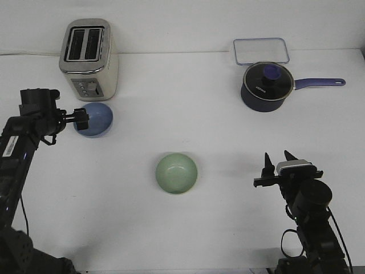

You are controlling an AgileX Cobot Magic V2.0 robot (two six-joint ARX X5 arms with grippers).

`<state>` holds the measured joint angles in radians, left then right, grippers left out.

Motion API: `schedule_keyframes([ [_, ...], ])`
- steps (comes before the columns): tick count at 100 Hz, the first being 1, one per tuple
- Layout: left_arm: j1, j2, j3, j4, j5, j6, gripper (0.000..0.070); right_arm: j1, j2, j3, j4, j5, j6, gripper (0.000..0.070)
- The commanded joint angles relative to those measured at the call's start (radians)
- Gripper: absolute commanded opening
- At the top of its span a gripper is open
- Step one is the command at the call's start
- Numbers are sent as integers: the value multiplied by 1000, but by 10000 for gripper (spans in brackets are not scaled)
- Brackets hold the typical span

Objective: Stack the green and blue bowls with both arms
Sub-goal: 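Reach the left gripper forward to the light blue bowl's rim, then close the left gripper on the blue bowl rim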

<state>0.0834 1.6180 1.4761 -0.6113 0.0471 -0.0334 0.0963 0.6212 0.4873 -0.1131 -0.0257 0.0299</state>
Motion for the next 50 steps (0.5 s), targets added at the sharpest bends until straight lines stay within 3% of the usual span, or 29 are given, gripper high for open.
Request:
schedule_keyframes([
  [1, 3, 79, 43, 23, -6, 21, 583, 2, 0, 6, 16, 0, 7, 390],
  [50, 15, 326, 88, 91, -6, 20, 573, 2, 0, 6, 15, 0, 7, 390],
])
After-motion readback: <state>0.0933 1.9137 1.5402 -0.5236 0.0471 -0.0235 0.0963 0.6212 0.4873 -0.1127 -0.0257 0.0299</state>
